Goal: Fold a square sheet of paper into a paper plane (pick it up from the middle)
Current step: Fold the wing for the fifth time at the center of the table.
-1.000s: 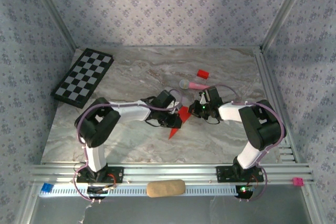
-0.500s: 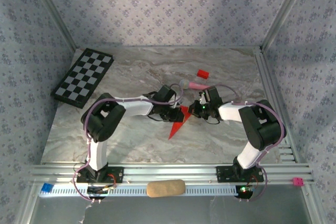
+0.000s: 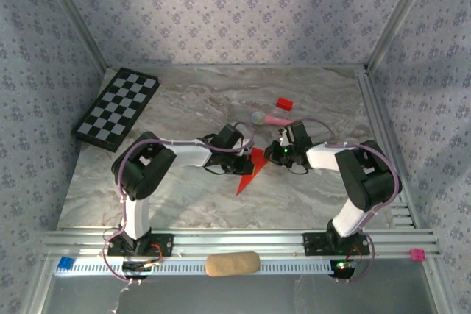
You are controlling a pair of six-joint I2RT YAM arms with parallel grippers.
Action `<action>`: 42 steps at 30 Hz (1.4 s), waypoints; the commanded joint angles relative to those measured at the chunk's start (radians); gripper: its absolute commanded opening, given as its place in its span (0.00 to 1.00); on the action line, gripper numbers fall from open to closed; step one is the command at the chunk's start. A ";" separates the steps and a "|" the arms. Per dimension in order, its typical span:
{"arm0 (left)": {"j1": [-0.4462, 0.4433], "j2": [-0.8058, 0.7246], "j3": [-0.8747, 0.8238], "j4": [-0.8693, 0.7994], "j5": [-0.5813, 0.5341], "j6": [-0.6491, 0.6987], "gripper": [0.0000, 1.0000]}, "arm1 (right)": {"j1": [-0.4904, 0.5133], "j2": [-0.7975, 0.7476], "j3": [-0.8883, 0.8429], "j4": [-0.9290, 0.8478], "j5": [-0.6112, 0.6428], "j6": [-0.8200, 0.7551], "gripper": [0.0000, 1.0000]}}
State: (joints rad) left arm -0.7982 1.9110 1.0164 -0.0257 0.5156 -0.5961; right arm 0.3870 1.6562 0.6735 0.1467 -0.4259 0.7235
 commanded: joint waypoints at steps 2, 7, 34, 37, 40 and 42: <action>-0.006 0.013 -0.055 -0.093 -0.030 -0.006 0.01 | 0.009 -0.068 0.001 -0.052 -0.025 -0.062 0.09; -0.006 0.014 -0.041 -0.099 -0.032 -0.002 0.00 | 0.070 -0.069 0.007 -0.043 -0.026 -0.044 0.09; -0.005 -0.001 -0.039 -0.090 -0.024 -0.012 0.00 | 0.000 -0.106 -0.041 0.059 -0.029 0.031 0.10; -0.004 -0.004 -0.036 -0.086 -0.022 -0.016 0.00 | 0.022 -0.075 -0.043 0.053 -0.035 0.025 0.10; -0.005 -0.012 -0.031 -0.091 -0.019 -0.017 0.00 | 0.025 -0.042 -0.055 0.062 -0.019 0.032 0.09; -0.005 -0.018 -0.026 -0.092 -0.019 -0.018 0.00 | 0.017 -0.014 -0.046 0.049 -0.021 0.020 0.09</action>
State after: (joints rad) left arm -0.7986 1.9034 1.0061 -0.0185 0.5159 -0.6113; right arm 0.4107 1.6024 0.6361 0.2066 -0.4419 0.7475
